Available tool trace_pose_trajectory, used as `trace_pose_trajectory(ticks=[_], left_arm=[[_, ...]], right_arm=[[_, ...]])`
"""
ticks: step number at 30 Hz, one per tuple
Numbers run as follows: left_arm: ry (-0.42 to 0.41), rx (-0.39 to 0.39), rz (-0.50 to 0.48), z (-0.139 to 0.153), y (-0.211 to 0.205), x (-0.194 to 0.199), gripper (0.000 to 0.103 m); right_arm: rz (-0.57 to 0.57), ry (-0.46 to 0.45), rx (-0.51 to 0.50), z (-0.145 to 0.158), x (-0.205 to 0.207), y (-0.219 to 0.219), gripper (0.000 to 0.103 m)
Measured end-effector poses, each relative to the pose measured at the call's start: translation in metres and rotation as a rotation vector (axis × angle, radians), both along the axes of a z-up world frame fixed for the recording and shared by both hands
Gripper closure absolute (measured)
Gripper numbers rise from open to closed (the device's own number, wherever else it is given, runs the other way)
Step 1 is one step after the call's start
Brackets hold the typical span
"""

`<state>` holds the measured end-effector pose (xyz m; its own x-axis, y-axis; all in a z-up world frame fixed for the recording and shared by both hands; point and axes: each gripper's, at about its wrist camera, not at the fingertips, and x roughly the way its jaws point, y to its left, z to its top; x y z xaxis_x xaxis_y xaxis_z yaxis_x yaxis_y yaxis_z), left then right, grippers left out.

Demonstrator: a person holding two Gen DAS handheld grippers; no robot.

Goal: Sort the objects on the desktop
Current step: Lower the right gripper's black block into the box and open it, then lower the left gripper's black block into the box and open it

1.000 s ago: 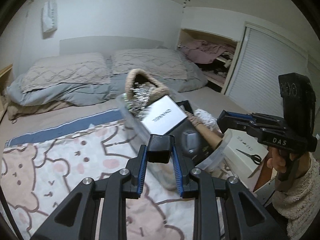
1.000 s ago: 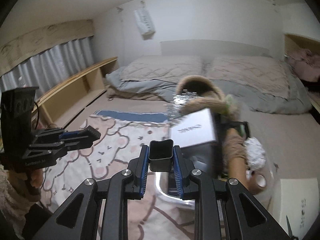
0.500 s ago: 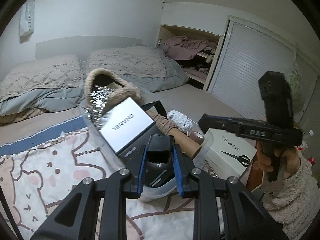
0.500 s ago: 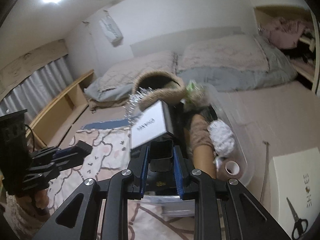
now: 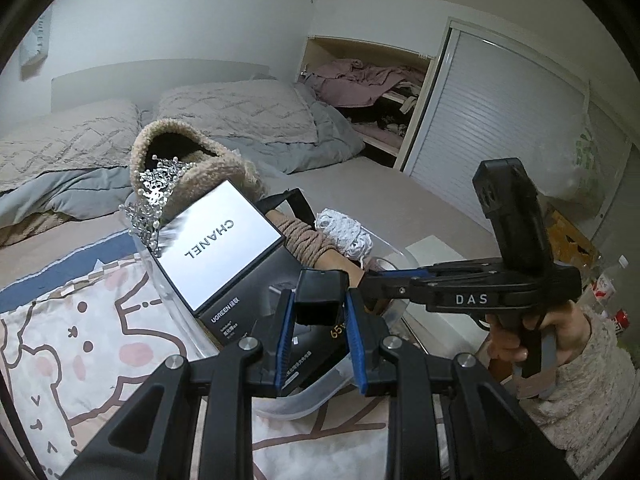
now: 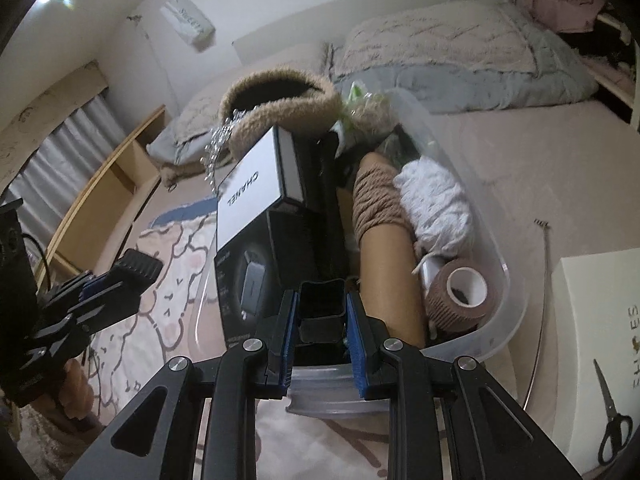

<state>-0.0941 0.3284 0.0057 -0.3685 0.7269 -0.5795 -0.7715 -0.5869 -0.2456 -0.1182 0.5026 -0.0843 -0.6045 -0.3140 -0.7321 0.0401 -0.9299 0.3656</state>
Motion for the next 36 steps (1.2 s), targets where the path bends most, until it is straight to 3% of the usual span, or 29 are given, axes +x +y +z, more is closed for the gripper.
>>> trace_pose_trajectory(ticks=[18,22,23,26,29,36], left_arm=[[-0.002,0.023,0.002,0.005,-0.006,0.002,0.078],[-0.003,0.025,-0.003,0.005,-0.004,0.002,0.078],[-0.006,0.026,-0.006,0.004,-0.003,0.002,0.078],[-0.013,0.031,-0.014,0.004,-0.001,0.001,0.078],[-0.005,0.034,-0.022,0.006,0.004,0.002,0.078],[0.028,0.034,-0.059,0.017,0.028,0.005,0.078]], right_arm=[[0.029,-0.072,0.146,-0.021,-0.006,-0.015,0.079],[0.023,-0.06,0.126,-0.017,-0.004,-0.012,0.079],[0.017,-0.059,0.127,-0.016,-0.004,-0.011,0.077],[-0.002,-0.014,0.112,-0.009,0.003,-0.009,0.033],[-0.037,0.05,0.102,0.005,0.01,-0.002,0.033],[-0.151,0.22,-0.03,0.035,0.033,0.032,0.032]])
